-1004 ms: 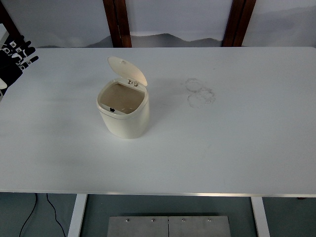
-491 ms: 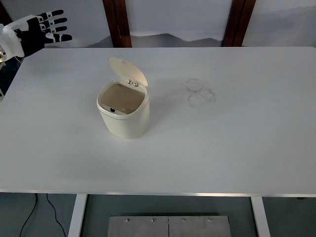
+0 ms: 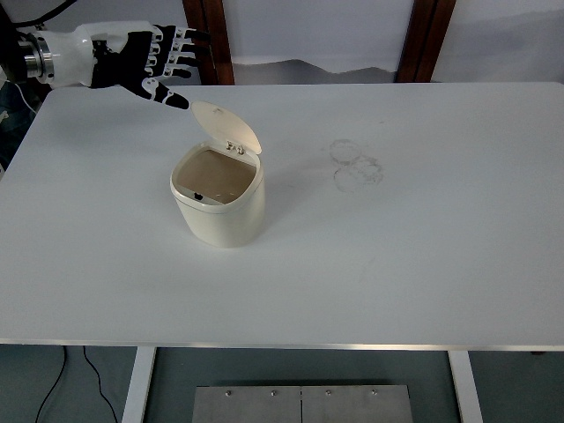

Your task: Close trash bin

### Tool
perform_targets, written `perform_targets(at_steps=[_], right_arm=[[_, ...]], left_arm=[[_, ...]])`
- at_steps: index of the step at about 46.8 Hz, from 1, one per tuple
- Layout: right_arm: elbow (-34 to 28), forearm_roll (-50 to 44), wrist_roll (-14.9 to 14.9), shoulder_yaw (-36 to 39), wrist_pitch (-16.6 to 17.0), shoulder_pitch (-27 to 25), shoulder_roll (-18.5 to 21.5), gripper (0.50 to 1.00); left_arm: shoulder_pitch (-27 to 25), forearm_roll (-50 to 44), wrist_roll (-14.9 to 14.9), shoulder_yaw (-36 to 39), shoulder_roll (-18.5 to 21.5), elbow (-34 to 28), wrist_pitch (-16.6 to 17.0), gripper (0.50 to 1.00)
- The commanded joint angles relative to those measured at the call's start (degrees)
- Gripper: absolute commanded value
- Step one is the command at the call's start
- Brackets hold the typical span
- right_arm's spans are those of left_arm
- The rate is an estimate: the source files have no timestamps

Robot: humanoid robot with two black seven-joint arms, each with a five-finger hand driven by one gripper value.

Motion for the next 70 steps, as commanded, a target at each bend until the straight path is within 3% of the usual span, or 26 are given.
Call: perform_targets(at_steps=[1,9,29,34,49,59,70], right_arm=[[0.0,0.0,0.0,0.0,-0.01,-0.01,0.0,0.995],[0.0,0.0,0.0,0.0,-0.01,-0.01,0.0,0.995],[0.0,0.0,0.0,0.0,-0.01,-0.01,0.0,0.995],[0.0,0.0,0.0,0.0,-0.01,-0.01,0.0,0.995],[0.0,0.0,0.0,0.0,-0.01,-0.01,0.0,0.995],[0.0,0.0,0.0,0.0,-0.01,-0.01,0.0,0.995],[0.0,0.0,0.0,0.0,-0.01,-0.01,0.0,0.995]], left_arm=[[-0.56,4.35,0.06,-0.02,-0.22,-0.1,-0.35,1.0],[-0.56,10.33,0.06,-0.02,-0.66,-0.1,-0.35,1.0],[-3.81,10.51,0.76,-0.02,-0.57,-0.89,-0.35,1.0],[-3.73,10.51,2.44,-0.02,-0.66,-1.24,-0.35,1.0],[-2.76,10.51,3.14,0.07,-0.05,-8.19,-0.35,1.0],[-2.76,10.51,5.33,1.04,0.66,-9.77,-0.35,1.0],[-2.93,10.51,5.69,2.44,1.01,-10.21,-0.35,1.0]])
